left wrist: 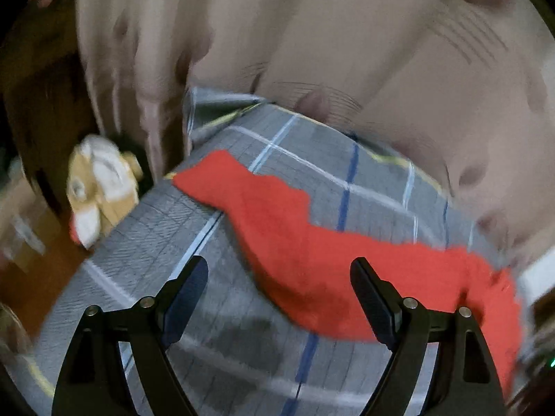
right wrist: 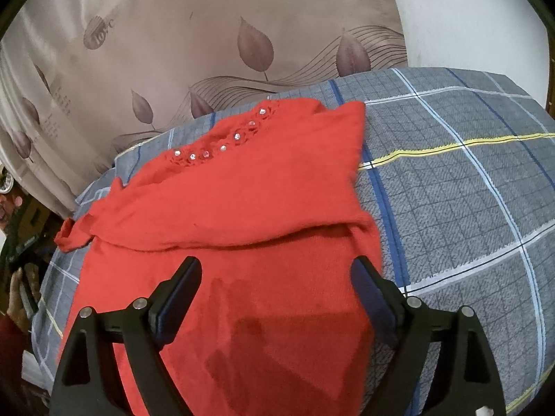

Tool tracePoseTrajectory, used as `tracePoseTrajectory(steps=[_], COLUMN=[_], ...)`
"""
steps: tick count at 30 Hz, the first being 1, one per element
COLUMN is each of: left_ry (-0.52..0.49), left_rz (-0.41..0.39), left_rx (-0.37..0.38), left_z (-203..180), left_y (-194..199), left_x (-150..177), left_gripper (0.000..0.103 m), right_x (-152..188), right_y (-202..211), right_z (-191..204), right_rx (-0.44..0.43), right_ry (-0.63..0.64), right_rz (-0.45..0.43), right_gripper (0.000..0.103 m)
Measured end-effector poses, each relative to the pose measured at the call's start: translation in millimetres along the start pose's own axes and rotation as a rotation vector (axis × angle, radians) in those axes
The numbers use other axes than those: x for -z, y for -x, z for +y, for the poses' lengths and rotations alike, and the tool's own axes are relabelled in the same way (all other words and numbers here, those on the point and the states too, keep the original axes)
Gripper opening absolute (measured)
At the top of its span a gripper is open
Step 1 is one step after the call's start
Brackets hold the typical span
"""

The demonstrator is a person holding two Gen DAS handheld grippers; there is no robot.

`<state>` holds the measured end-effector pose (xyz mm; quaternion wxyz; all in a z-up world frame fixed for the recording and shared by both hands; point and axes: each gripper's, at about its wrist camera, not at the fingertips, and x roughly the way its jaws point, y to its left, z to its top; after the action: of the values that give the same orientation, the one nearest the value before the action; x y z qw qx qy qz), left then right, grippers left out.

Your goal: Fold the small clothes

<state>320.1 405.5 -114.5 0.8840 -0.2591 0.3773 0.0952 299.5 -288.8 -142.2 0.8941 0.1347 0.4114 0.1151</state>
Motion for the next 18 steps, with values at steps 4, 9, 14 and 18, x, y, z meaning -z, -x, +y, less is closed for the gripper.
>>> tracePoseTrajectory(steps=[4, 9, 14, 18], left_ry=[0.287, 0.355, 0.204, -0.030], left_rz=[0.013, 0.001, -0.166, -0.220], left_rx=[0.167, 0.092, 0.169, 0.307], left_z=[41.8, 48.4, -21.0, -132.5], left_y=[-24.6, -33.4, 27.5, 77.0], left_x=[-18.7, -21.7, -34.4, -36.7], left_gripper=[0.078, 0.003, 0.003, 0.003], right_x=[-0.2, -0.8, -1.4, -0.9], right_y=[-0.4, -1.1, -0.1, 3.1], right_z=[0.0, -0.3, -1.1, -3.4], right_rx=[0.000, 0.004, -0.003, -0.019], right_ry=[-0.001, 0.005, 0.000, -0.010], right_rz=[-0.001, 0.001, -0.005, -0.019], right_gripper=[0.087, 0.087, 0.087, 0.088])
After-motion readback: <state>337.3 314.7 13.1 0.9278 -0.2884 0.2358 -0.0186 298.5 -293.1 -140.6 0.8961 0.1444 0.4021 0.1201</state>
